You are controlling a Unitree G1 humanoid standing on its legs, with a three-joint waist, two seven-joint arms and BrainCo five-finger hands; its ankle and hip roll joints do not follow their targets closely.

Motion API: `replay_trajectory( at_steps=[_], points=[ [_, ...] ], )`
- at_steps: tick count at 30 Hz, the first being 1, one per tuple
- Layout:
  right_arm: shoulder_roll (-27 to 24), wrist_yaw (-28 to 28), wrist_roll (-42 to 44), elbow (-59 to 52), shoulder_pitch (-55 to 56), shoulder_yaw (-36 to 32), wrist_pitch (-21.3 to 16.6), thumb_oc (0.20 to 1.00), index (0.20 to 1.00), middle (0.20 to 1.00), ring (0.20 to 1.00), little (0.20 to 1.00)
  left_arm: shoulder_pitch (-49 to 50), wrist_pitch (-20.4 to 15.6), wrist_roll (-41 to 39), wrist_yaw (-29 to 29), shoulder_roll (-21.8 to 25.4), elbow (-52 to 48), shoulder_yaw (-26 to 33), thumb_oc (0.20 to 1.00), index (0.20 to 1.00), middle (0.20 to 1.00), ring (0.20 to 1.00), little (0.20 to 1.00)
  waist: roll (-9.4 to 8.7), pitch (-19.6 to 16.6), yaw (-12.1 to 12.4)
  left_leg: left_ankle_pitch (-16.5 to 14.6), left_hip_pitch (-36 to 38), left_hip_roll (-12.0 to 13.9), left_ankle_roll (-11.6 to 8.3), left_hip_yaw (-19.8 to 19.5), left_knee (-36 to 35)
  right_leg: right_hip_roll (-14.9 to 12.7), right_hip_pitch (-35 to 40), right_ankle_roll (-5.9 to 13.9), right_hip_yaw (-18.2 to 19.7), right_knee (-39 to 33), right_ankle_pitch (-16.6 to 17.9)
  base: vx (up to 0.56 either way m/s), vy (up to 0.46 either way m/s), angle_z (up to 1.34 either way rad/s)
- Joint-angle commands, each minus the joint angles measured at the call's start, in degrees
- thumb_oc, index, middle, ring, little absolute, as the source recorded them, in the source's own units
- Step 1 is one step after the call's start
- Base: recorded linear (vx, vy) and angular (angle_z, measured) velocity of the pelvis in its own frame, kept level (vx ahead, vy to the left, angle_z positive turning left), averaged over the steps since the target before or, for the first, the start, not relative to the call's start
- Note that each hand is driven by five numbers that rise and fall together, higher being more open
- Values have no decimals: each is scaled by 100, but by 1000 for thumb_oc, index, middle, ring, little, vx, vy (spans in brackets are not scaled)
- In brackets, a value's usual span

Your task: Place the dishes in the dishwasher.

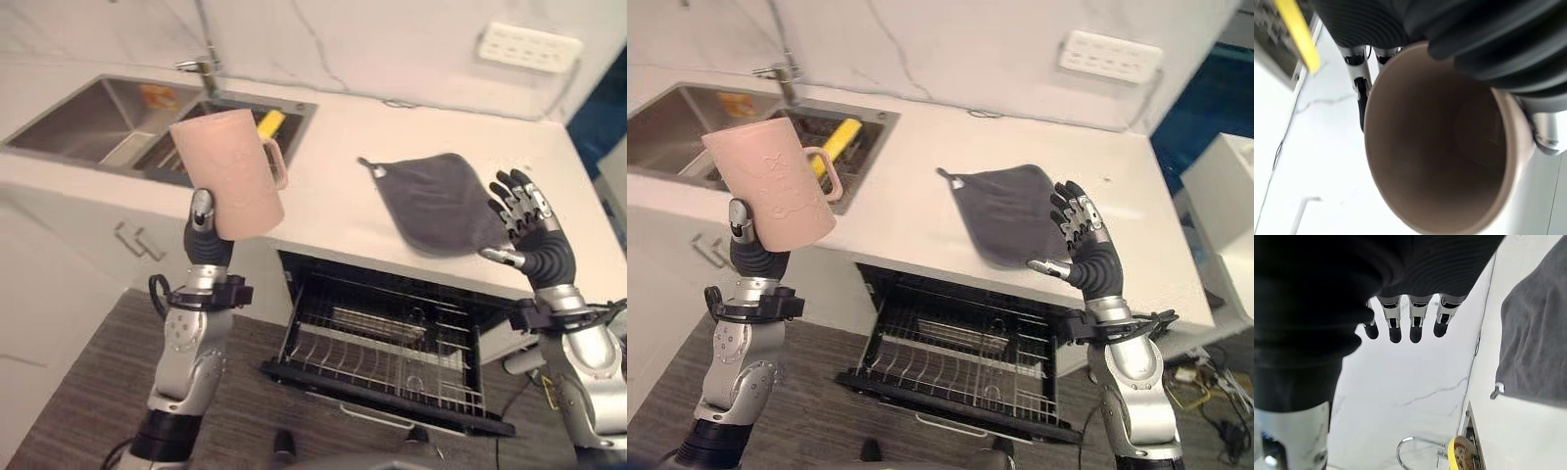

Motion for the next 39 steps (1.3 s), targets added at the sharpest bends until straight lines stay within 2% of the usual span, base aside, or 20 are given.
replay_trajectory(
  at_steps=[1, 7, 10, 13, 17, 18, 25, 28, 30, 39],
  points=[
    [-346, -104, -88, 0, -389, -10, -285, 1000, 1000, 1000, 1000, 1000, -158, -108, 160, -130, -9, -266, 227, 200, 200, 200, 200, 200, 251, -147, -17, -263, 149, 568, -188, 4, -2, 214, 32, 408, -18, -97, -536, -66, 0, 2],
    [-332, -245, 144, 27, -452, 37, -254, 1000, 1000, 1000, 1000, 1000, -283, -141, 658, 195, 87, -253, 120, 200, 200, 200, 200, 200, 178, -152, -11, -244, 138, 660, -180, 106, -2, 345, 170, 427, 15, -429, -530, -63, -100, -12],
    [-336, -108, 456, 0, -594, 124, -180, 1000, 1000, 1000, 1000, 1000, -311, -166, 1331, 541, 121, -180, 31, 200, 200, 200, 200, 200, 183, -184, 6, -207, 165, 759, -243, 230, -2, 440, 227, 394, 20, -521, -606, -49, -145, -20],
    [-317, -79, 777, -6, -791, 296, 1, 1000, 1000, 1000, 1000, 1000, -294, -164, 2041, 979, 159, -41, -63, 200, 200, 200, 200, 200, 219, -223, 21, -178, 228, 845, -306, 294, -2, 513, 260, 336, 82, -521, -686, 13, -150, -18],
    [-360, -6, 1274, -93, -970, 502, 513, 1000, 1000, 1000, 1000, 1000, -314, -262, 3042, 1542, 282, 159, -208, 200, 200, 200, 200, 200, 274, -324, -2, -155, 303, 901, -367, 314, -2, 608, 340, 230, 181, -521, -792, 55, -83, -10],
    [-408, 47, 1332, -98, -1048, 644, 617, 1000, 1000, 1000, 1000, 1000, -403, -241, 3609, 1756, 354, 206, -337, 200, 200, 200, 200, 200, 303, -367, -13, -140, 312, 916, -391, 311, -2, 639, 356, 210, 203, -521, -816, 31, -52, -7],
    [-418, 89, 1653, -87, -1552, 1120, 928, 1000, 1000, 1000, 1000, 1000, -989, -43, 4889, 2374, 518, 745, -994, 200, 200, 200, 200, 200, 336, -471, -87, -125, 356, 954, -446, 357, -2, 683, 390, 191, 249, -521, -842, 8, -11, -2],
    [-316, 57, 1857, -76, -1787, 1290, 1105, 1000, 1000, 1000, 1000, 1000, -1197, -52, 5342, 2608, 511, 970, -1226, 200, 200, 200, 200, 200, 335, -518, -98, -137, 383, 958, -455, 363, -2, 684, 413, 187, 259, -521, -850, 0, 0, 0],
    [-170, -45, 2402, -39, -1970, 1442, 1274, 1000, 1000, 1000, 1000, 1000, -1346, -106, 5671, 2846, 497, 1109, -1386, 200, 200, 200, 200, 200, 331, -548, -95, -138, 400, 960, -460, 366, -2, 679, 428, 190, 262, -521, -844, 0, 0, 0],
    [266, -290, 2652, 78, -2566, 1947, 1515, 1000, 1000, 1000, 1000, 1000, -1694, -66, 6156, 3086, 445, 1341, -1782, 200, 200, 200, 200, 200, 338, -640, -17, -150, 439, 961, -452, 347, -2, 659, 475, 185, 240, -521, -848, 0, 0, 0]
  ],
)
